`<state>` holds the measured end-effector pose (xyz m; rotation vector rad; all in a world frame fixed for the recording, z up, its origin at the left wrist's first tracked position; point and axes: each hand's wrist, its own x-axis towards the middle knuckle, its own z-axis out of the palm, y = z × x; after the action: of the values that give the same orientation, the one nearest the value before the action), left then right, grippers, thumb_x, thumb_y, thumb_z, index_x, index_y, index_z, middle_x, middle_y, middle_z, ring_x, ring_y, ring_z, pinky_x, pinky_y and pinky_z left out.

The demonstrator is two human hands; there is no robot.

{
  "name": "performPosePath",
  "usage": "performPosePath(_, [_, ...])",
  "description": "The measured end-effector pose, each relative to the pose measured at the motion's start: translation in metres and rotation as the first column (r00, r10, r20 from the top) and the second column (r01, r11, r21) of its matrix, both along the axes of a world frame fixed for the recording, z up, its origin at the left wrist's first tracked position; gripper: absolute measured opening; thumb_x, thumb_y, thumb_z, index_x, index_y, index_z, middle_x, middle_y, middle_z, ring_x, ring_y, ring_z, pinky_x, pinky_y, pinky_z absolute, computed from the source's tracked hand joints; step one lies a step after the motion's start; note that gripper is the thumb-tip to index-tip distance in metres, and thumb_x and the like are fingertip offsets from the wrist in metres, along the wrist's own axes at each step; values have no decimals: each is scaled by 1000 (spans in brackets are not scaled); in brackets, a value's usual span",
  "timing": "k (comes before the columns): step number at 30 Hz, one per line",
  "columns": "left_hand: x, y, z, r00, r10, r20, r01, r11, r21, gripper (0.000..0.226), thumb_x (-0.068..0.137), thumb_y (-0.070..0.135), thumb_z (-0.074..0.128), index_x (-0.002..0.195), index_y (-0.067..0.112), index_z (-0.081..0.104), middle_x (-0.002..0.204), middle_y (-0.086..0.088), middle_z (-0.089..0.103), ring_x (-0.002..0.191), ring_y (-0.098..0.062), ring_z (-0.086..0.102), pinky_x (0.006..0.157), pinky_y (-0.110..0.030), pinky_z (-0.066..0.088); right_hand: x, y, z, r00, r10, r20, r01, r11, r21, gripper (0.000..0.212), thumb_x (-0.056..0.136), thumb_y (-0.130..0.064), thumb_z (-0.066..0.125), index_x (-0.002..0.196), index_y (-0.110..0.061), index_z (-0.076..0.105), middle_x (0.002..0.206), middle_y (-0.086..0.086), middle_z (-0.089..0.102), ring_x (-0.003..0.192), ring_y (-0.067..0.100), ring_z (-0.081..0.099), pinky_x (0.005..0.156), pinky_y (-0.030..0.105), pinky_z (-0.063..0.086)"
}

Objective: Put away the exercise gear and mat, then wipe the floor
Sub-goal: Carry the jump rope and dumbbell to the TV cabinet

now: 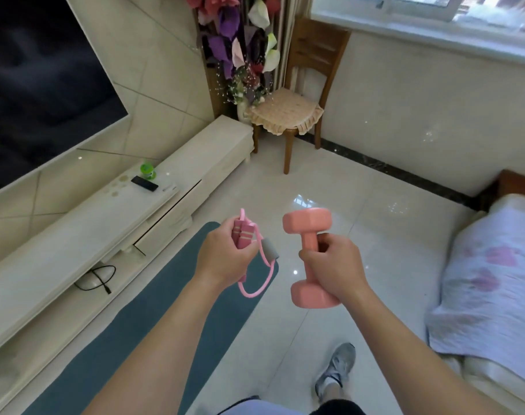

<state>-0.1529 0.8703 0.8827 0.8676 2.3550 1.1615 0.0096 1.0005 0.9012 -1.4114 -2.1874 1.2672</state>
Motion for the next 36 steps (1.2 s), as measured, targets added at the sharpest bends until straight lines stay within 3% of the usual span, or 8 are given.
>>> performPosePath(8, [-11, 150, -6, 997, 73, -1, -73, 997, 9, 15, 76, 35, 70, 83, 36, 56, 63, 9, 60, 54, -21, 64, 48, -48, 56, -14, 161, -2, 997, 82, -15, -82, 997, -7, 4, 73, -20, 63, 72, -19, 66, 70, -1, 67, 66, 17, 60, 56, 27, 42])
performPosePath(18, [-33, 283, 5, 975, 214, 58, -215, 977, 7, 17, 71, 32, 67, 82, 35, 55, 64, 9, 59, 54, -25, 63, 47, -50, 56, -55, 315, 4, 980, 197, 3, -197, 980, -24, 7, 72, -20, 62, 66, -17, 64, 61, -1, 60, 57, 16, 52, 53, 25, 37])
performPosePath(27, [-109, 369, -3, 946, 309, 94, -315, 947, 59, 15, 79, 35, 70, 83, 31, 57, 67, 6, 62, 49, -23, 63, 44, -46, 57, -151, 410, -11, 964, 264, 17, -264, 965, 1, 5, 71, -21, 63, 70, -18, 67, 68, 4, 66, 63, 22, 62, 56, 32, 48])
performPosePath(30, [-140, 398, -3, 935, 329, 131, -341, 936, 89, 13, 82, 31, 71, 84, 33, 58, 67, 9, 62, 48, -17, 61, 42, -44, 57, -190, 437, -10, 960, 278, 22, -278, 960, 15, 7, 71, -20, 64, 68, -15, 67, 67, 6, 65, 60, 20, 57, 55, 29, 43])
performPosePath(36, [-205, 444, -5, 918, 377, 122, -388, 918, 77, 18, 79, 40, 71, 90, 38, 57, 70, 9, 64, 55, -21, 64, 48, -48, 58, -260, 485, -5, 943, 332, 0, -332, 943, 10, 9, 69, -20, 63, 65, -12, 64, 64, 5, 62, 56, 16, 51, 52, 28, 39])
